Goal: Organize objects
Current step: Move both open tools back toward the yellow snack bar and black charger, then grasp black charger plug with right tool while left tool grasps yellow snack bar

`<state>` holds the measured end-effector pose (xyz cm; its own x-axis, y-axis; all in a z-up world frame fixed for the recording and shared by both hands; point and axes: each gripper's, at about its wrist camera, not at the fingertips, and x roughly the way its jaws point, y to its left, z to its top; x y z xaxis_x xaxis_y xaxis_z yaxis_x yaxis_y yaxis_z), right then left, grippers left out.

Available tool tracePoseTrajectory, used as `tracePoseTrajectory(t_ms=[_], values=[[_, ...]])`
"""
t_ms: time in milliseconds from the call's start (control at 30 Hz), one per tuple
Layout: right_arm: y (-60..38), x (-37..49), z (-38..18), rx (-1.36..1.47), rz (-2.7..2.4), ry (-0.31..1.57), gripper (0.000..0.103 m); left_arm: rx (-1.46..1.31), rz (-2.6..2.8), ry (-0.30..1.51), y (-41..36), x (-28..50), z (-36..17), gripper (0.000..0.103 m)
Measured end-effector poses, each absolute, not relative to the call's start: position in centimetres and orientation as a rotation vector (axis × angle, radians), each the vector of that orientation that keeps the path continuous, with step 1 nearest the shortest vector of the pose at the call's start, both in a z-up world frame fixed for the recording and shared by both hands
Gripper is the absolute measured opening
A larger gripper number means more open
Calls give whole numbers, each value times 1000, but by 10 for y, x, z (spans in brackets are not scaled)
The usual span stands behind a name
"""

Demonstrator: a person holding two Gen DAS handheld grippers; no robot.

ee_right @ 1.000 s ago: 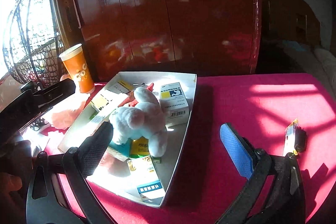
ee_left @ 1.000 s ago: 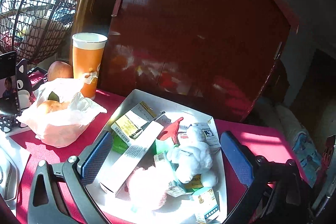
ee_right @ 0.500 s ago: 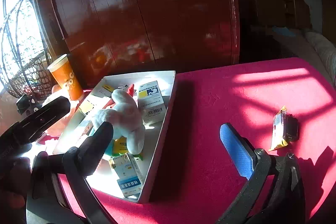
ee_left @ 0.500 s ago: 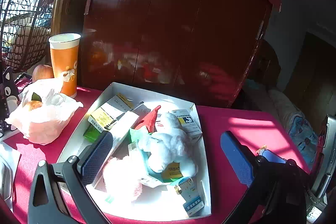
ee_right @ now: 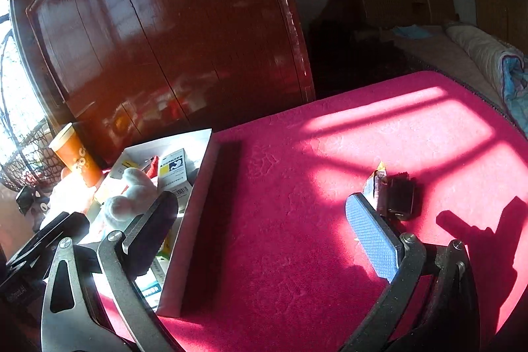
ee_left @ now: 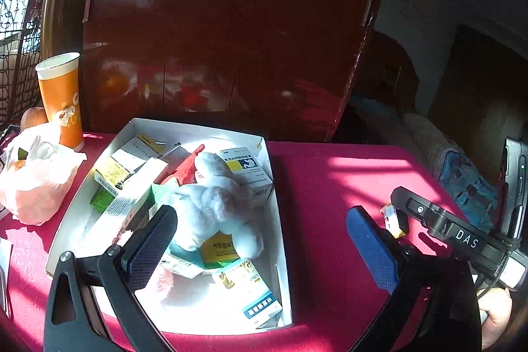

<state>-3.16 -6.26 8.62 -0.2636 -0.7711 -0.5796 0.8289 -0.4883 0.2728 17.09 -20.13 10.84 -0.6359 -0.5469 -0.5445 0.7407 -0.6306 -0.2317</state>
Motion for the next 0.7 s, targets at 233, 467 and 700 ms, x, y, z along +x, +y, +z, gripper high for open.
tracePoseTrajectory(t_ms=[233, 467, 700], values=[[-3, -116, 81, 881, -2061, -31, 103, 710, -2371, 543, -165, 124, 81, 103], [6, -155, 57, 912, -2154, 107, 100, 812, -2412, 497, -148, 95, 65, 103], [-10, -166, 20, 1003, -2176, 263, 90, 859, -2400, 502, -150, 90, 55, 103]])
